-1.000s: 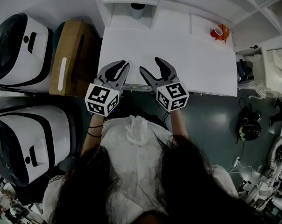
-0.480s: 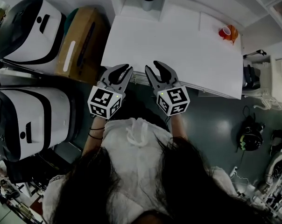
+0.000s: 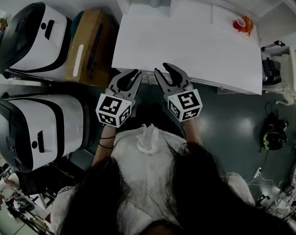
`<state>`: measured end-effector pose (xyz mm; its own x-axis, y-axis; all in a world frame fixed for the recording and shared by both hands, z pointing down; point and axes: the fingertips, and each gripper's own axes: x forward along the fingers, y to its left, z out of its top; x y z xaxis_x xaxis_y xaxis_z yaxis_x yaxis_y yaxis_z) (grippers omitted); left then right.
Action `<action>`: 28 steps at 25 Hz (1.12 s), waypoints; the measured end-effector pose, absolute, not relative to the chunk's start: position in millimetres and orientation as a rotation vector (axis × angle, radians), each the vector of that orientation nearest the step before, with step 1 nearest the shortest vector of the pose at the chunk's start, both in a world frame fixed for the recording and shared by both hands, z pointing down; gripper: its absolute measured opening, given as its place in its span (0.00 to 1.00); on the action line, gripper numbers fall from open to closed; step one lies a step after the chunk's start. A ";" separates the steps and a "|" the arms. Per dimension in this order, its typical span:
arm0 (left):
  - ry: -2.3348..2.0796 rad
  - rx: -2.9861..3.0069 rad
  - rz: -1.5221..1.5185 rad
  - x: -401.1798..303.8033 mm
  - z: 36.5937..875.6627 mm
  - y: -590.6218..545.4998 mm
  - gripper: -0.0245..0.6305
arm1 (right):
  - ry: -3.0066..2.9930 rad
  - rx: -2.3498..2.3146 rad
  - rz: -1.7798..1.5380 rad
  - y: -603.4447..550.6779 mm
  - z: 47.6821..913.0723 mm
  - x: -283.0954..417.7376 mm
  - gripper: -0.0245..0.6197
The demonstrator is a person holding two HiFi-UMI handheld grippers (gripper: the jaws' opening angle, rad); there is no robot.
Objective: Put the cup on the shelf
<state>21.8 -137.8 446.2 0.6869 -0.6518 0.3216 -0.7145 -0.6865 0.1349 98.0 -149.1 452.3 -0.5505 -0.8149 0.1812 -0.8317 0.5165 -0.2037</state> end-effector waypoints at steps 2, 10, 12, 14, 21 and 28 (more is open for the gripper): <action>-1.082 2.655 0.360 15.6 446.3 -133.5 0.13 | -2.679 1.466 0.404 -143.7 451.1 90.8 0.27; -1.040 2.680 0.316 -27.3 442.2 -105.2 0.13 | -2.673 1.534 0.428 -109.8 444.4 48.3 0.27; -1.027 2.700 0.310 -40.8 439.6 -95.4 0.13 | -2.680 1.551 0.449 -98.5 441.3 33.7 0.27; -1.017 2.720 0.308 -53.6 437.2 -84.5 0.13 | -2.677 1.562 0.452 -86.5 439.5 19.6 0.27; -0.974 2.744 0.274 -91.9 436.3 -39.5 0.13 | -2.651 1.617 0.457 -36.7 439.9 -18.6 0.27; -0.929 2.767 0.259 -108.7 438.1 1.0 0.13 | -2.623 1.653 0.464 14.5 446.3 -39.4 0.25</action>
